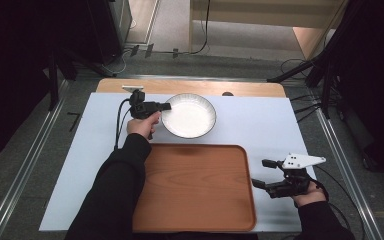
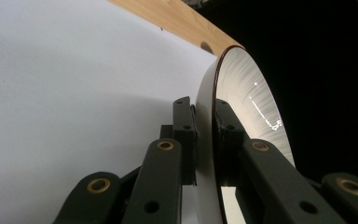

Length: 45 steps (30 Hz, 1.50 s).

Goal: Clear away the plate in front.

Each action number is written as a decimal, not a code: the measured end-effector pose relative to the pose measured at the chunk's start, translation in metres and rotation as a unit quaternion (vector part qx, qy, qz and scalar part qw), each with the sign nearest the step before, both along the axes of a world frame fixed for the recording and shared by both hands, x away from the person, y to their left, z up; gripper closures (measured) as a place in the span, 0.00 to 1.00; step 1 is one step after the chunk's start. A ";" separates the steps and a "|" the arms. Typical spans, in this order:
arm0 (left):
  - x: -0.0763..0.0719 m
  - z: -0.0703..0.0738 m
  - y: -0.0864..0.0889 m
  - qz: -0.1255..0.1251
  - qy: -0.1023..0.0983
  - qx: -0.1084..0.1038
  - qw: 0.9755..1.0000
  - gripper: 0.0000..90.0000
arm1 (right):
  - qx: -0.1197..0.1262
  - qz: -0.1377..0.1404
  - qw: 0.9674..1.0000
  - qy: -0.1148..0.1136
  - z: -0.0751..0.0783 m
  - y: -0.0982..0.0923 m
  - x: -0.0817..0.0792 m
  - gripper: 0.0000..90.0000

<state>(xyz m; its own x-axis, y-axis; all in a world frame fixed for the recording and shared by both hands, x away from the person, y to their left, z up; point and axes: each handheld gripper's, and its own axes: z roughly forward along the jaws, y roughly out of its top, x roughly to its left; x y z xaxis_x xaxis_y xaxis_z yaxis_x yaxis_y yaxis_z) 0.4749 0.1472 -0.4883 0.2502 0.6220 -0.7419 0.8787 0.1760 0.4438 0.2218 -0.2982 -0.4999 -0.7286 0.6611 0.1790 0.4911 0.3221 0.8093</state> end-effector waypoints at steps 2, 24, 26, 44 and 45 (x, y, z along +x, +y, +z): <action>-0.004 0.001 0.002 -0.009 0.000 0.001 1.000 0.92 | 0.003 -0.001 1.000 0.001 0.000 0.000 0.000 0.20; -0.045 0.009 0.024 -0.042 0.003 -0.012 0.999 0.91 | -0.001 -0.003 1.000 0.002 0.000 -0.002 -0.001 0.21; -0.048 0.009 0.026 -0.041 0.002 -0.013 0.999 0.91 | -0.003 -0.002 1.000 0.001 -0.001 -0.002 -0.001 0.21; -0.075 -0.001 0.042 -0.062 0.011 -0.022 0.998 0.90 | -0.007 -0.005 1.000 0.004 -0.001 -0.002 -0.001 0.21; -0.078 -0.001 0.044 -0.067 0.011 -0.023 0.997 0.90 | -0.007 -0.005 1.000 0.006 -0.001 -0.002 -0.001 0.21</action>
